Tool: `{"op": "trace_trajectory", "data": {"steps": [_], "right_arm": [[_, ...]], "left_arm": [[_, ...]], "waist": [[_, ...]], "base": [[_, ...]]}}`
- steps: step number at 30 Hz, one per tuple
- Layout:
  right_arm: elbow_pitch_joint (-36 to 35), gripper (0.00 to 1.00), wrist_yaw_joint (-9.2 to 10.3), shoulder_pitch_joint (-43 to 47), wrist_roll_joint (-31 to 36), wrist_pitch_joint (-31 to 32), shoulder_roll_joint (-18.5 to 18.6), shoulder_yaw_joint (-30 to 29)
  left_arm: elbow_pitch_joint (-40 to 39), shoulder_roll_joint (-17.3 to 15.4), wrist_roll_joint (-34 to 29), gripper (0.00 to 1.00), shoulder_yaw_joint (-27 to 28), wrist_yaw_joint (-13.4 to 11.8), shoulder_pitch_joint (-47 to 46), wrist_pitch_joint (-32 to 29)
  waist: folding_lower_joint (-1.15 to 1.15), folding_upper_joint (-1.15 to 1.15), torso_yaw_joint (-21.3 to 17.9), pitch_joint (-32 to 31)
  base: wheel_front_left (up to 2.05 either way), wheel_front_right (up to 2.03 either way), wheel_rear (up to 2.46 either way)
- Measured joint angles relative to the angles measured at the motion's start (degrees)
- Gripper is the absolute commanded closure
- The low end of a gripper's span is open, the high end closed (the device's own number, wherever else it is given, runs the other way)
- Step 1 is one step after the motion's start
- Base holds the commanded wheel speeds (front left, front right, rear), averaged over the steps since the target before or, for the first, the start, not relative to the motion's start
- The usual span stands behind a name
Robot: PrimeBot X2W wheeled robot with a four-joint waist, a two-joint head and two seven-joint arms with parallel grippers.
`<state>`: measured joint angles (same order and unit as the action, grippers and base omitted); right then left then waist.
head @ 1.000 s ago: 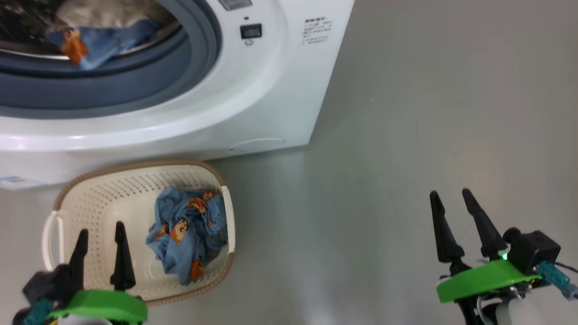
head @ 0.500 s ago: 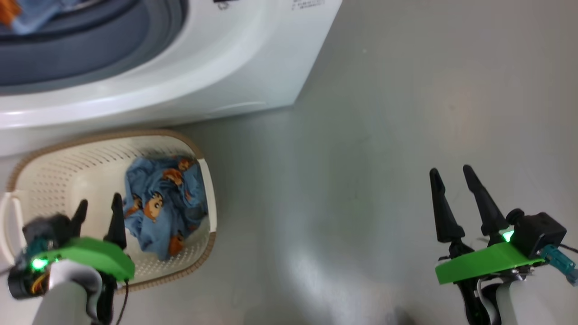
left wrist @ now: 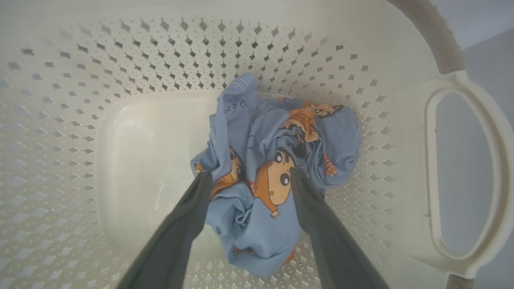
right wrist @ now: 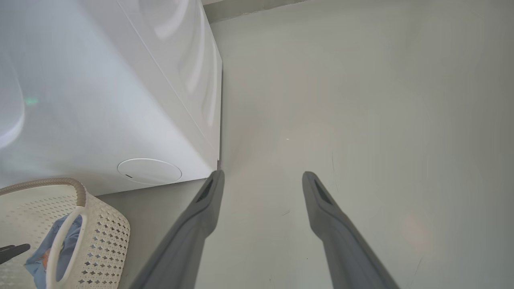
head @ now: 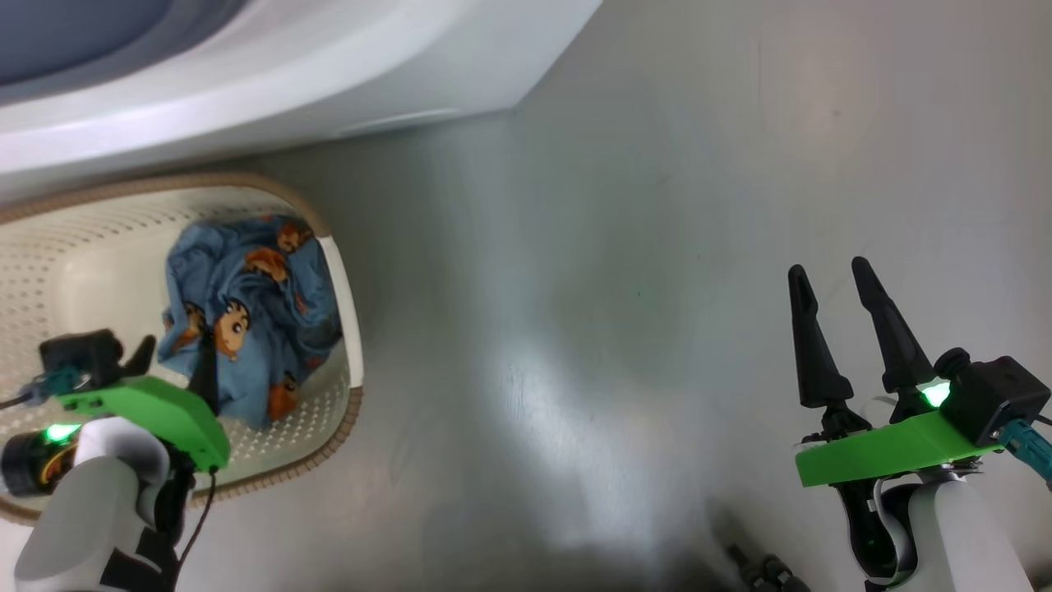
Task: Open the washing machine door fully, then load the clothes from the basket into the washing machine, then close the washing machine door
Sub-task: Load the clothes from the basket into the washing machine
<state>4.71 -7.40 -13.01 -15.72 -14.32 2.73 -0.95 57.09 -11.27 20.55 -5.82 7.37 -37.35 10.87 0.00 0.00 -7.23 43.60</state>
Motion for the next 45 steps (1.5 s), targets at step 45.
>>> {"op": "trace_trajectory", "data": {"steps": [45], "right_arm": [[-1.0, 0.0, 0.0, -3.3, -2.0, 0.0, 0.0, 2.2]], "left_arm": [[1.1, -12.8, 23.2, 0.0, -31.3, 0.0, -10.7, -4.7]], "waist": [[0.0, 0.0, -2.9, 9.7]], "base": [[0.0, 0.0, 0.0]]}}
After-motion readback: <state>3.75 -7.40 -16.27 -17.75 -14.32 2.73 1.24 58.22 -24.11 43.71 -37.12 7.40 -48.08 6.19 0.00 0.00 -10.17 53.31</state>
